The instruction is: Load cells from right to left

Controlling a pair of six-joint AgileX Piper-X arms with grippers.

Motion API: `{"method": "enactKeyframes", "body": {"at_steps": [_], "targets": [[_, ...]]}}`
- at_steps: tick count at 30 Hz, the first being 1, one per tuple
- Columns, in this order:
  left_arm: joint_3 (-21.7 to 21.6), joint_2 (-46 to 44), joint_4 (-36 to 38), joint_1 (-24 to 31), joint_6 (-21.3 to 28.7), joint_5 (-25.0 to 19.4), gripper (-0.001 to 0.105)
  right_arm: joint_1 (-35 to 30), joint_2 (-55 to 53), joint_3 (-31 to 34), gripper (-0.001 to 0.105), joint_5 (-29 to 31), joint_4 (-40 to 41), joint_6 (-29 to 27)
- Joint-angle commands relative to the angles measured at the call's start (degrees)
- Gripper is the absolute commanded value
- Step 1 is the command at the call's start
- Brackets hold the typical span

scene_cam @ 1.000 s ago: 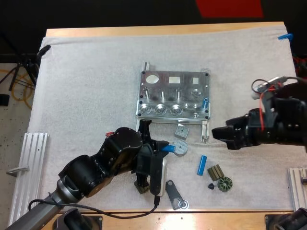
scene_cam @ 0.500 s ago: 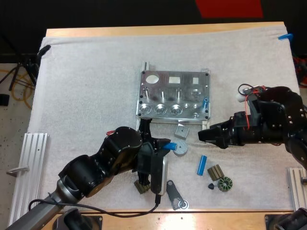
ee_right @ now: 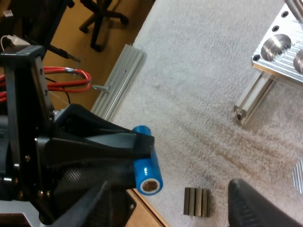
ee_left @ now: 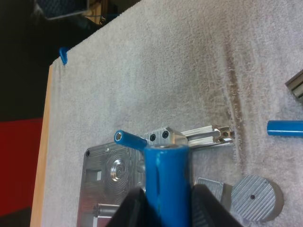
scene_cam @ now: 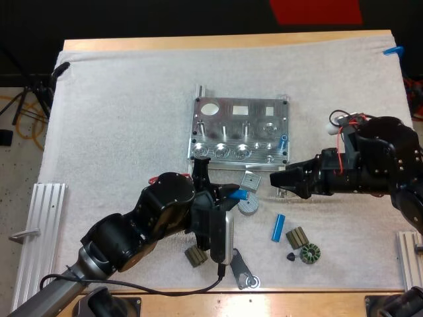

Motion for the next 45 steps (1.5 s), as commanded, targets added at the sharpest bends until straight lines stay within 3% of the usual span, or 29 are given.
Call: {"method": "enactKeyframes", "body": {"at_steps": [1,13,24,29,35,45], "targets": [[-0.2,-0.4,-1.0,-0.1,-0.9,-0.6,0.0,0.0,-0.3,-0.1,0.054,-0.9,-0.8,0.0],[-0.2,-0.4,-1.0,-0.1,-0.9,-0.6,0.0,0.0,-0.2,0.1,0.054,1.0,-1.1,0.0],[-0.2,-0.4,-4.4,-0.1,-0.9,-0.6,0.0,0.0,-0.2,8.5,0.054,-1.2,-13.4,10.0],[-0.2,-0.4,-4.6,-0.1,-0.9,-0.6,0.0,2.4,-0.2,8.7,0.054,-0.8,-15.7,10.7],[-0.2,-0.4,-5.4,-0.1,-0.9,-0.6,0.0,7.0,0.0,8.7,0.054,6.1,-18.5,12.7],[-0.2,-0.4,-8.9,-0.1,-0.9,-0.6,0.0,7.3,0.3,8.9,0.054,6.3,-18.7,13.1]]}}
